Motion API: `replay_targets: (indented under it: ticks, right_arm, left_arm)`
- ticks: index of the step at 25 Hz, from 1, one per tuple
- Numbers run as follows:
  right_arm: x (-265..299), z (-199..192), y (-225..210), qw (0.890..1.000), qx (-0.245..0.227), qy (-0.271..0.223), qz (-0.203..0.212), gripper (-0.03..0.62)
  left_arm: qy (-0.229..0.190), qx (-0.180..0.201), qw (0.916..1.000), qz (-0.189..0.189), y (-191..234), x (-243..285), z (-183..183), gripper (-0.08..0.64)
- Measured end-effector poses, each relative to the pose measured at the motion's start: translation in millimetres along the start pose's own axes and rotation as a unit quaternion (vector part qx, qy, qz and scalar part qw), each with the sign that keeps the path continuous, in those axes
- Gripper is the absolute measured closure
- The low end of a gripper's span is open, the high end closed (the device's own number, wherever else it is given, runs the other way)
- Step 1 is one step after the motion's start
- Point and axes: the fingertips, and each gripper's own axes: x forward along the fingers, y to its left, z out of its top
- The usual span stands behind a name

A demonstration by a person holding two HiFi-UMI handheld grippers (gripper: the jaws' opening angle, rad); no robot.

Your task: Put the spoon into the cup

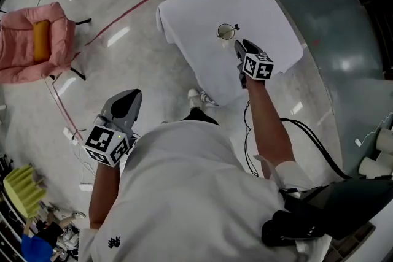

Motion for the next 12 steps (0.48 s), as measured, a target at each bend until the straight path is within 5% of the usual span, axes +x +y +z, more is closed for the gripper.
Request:
replay_targets:
  ticks: [5, 12]
  right_arm:
    - [-50.6, -31.2, 52.0, 1.0, 0.01, 0.005, 0.003, 0.58]
    - [-111.3, -69.4, 162.7, 0.998, 0.005, 0.01, 0.063, 0.583]
  left_arm:
    - [-0.013, 0.011, 0.9996, -0.024, -10.0, -34.0, -14.8, 0.55]
    - [-0.026, 0.011, 0.9986, -0.045, -12.9, -92.6, -46.5, 0.549]
